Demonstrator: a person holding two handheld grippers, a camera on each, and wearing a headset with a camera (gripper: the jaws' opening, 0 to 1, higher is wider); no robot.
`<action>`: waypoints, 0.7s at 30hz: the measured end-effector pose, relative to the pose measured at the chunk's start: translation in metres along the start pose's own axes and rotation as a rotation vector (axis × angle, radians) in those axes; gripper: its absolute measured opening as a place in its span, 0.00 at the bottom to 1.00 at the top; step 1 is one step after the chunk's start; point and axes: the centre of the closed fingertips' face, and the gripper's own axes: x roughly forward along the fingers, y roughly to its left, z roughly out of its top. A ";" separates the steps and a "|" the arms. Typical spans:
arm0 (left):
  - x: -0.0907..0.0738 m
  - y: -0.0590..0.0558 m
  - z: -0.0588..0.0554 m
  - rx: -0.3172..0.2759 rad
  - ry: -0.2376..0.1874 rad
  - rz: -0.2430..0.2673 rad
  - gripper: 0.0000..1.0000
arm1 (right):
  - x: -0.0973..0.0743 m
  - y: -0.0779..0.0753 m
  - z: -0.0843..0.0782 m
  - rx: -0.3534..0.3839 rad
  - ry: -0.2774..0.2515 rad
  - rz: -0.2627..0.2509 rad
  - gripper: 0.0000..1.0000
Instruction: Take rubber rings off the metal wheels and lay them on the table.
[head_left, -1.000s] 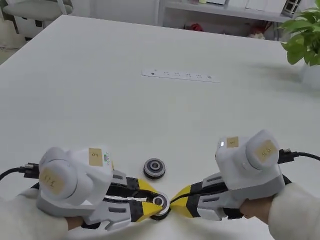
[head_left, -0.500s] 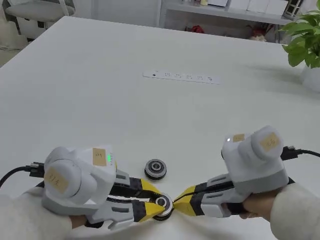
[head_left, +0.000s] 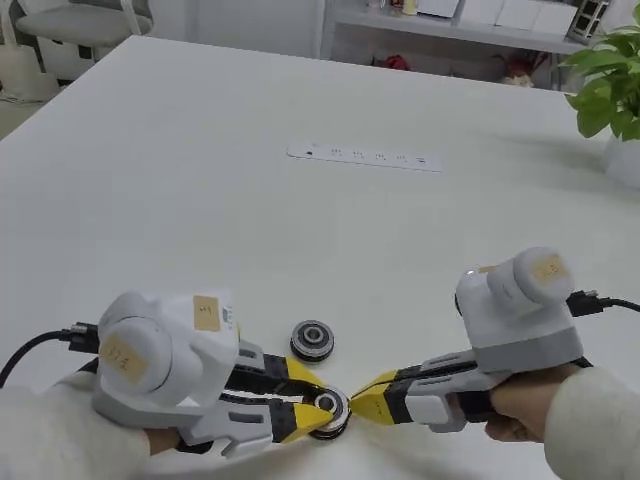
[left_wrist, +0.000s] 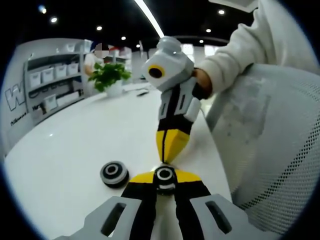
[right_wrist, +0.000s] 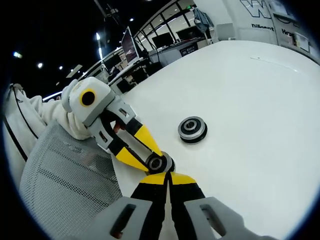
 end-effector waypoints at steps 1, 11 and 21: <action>0.000 0.000 0.000 0.000 0.000 0.000 0.14 | 0.000 0.000 0.000 0.002 0.002 0.000 0.00; 0.006 0.000 0.003 0.015 0.012 -0.026 0.14 | -0.005 -0.004 -0.001 0.043 -0.001 0.008 0.00; 0.018 -0.001 0.009 0.047 0.066 -0.085 0.14 | -0.011 -0.011 0.000 0.068 -0.005 0.000 0.00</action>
